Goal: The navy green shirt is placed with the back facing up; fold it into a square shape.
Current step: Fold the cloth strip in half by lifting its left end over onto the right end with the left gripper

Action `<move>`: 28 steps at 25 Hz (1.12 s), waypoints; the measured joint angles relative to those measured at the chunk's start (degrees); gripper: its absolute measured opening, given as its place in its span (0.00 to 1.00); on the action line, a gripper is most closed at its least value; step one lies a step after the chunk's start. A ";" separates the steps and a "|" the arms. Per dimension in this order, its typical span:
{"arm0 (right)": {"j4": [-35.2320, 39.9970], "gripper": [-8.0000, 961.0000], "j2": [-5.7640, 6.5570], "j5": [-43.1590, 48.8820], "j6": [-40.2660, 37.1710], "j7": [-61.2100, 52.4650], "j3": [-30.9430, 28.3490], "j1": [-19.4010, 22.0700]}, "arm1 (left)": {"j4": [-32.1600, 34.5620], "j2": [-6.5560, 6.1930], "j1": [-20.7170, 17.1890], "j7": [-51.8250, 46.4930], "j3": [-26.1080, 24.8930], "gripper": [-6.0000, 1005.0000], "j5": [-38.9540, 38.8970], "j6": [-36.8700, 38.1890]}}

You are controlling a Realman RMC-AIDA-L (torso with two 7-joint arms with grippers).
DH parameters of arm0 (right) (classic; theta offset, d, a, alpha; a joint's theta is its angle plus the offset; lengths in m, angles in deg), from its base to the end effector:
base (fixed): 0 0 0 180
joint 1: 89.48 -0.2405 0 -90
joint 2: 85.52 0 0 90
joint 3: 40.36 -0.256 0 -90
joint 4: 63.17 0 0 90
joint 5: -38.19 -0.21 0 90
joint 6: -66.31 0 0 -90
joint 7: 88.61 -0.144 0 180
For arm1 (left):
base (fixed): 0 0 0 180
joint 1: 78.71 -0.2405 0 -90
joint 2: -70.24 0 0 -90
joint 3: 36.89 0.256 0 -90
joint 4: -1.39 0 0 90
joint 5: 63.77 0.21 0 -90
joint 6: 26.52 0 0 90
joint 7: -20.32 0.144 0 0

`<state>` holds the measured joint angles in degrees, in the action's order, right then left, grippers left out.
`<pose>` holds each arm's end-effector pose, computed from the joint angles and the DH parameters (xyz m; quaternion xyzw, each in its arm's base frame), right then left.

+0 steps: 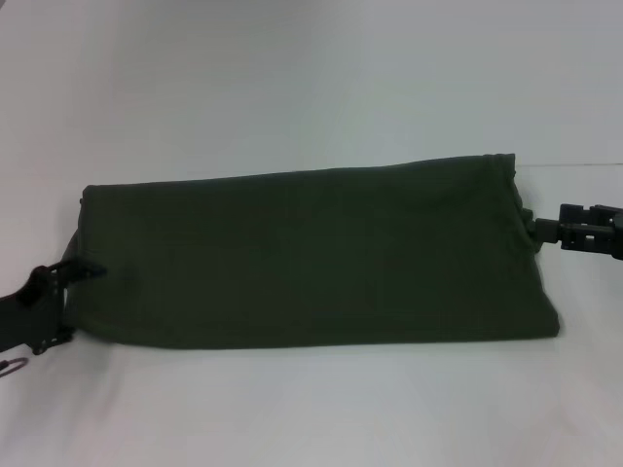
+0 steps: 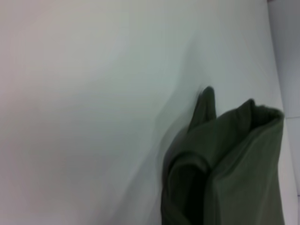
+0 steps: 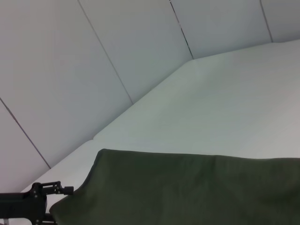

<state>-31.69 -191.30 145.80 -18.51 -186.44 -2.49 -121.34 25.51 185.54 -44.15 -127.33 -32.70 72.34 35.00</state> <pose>0.2956 0.3682 0.0926 -0.8706 0.3661 0.2613 0.1995 -0.3653 0.3606 0.0283 -0.4420 -0.8037 -0.3388 0.2098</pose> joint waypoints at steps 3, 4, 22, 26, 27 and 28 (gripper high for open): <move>-0.01 0.94 -0.02 0.03 -0.01 0.01 0.00 0.08 | 0.02 -0.19 0.13 0.00 0.41 0.74 -0.16 0.03; 0.00 0.94 -0.03 0.03 -0.04 -0.02 0.00 0.16 | -0.04 -0.19 0.15 0.00 0.66 0.73 -0.16 0.02; 0.24 0.94 -0.04 0.04 -0.17 0.04 0.03 0.24 | -0.12 0.00 -0.01 0.00 1.84 0.68 -1.26 0.53; 0.26 0.94 -0.04 0.04 -0.22 0.06 0.07 0.24 | -0.14 0.01 -0.07 0.00 1.86 0.67 -1.27 0.51; 0.28 0.94 -0.04 0.04 -0.23 0.06 0.07 0.24 | -0.14 0.01 -0.11 0.00 1.87 0.66 -1.24 0.59; 0.30 0.94 -0.04 0.03 -0.24 0.05 0.05 0.24 | -0.14 0.01 -0.16 -0.01 1.87 0.66 -1.23 0.66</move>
<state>-31.39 -191.34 145.84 -18.75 -186.38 -2.43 -121.11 25.37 185.55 -44.31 -127.33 -30.83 71.11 35.66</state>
